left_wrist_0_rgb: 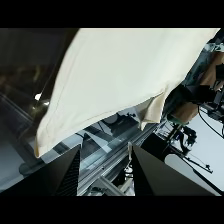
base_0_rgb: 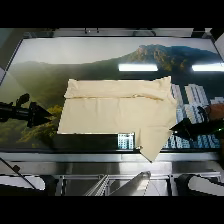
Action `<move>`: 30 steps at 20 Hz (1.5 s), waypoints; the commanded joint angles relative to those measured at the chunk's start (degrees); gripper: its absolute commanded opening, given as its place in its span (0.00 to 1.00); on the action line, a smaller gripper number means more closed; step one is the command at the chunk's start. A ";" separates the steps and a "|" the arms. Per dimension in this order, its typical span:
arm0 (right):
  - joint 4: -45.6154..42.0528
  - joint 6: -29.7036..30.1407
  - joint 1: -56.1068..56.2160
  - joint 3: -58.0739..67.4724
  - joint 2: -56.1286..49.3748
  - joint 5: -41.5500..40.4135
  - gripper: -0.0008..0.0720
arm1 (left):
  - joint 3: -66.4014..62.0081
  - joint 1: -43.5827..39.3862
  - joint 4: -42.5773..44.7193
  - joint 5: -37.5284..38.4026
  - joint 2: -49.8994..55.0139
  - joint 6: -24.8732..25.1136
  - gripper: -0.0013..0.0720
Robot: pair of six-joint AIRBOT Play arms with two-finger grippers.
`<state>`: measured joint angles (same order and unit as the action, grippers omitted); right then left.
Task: Fold the shirts.
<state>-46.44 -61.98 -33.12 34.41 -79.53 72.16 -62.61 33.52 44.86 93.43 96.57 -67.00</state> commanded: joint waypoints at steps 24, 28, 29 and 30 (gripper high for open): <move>15.23 8.50 13.92 -3.52 -0.42 -1.22 0.04 | 0.33 -13.86 16.72 -6.82 -0.09 -2.27 0.77; 15.26 8.70 13.92 -3.52 -0.42 -1.18 0.04 | 0.33 -17.68 16.28 -4.74 -0.09 -0.72 0.41; 15.26 8.70 13.92 -3.52 -0.42 -1.18 0.04 | 0.33 -18.27 15.39 -3.45 -0.09 1.40 0.03; 15.26 8.68 13.92 -3.52 -0.42 -1.14 0.04 | 0.33 -18.56 12.79 -1.97 -0.11 3.58 0.06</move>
<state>-31.18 -53.36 -19.25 30.85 -79.99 71.00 -62.28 16.71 60.60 88.33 96.49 -67.18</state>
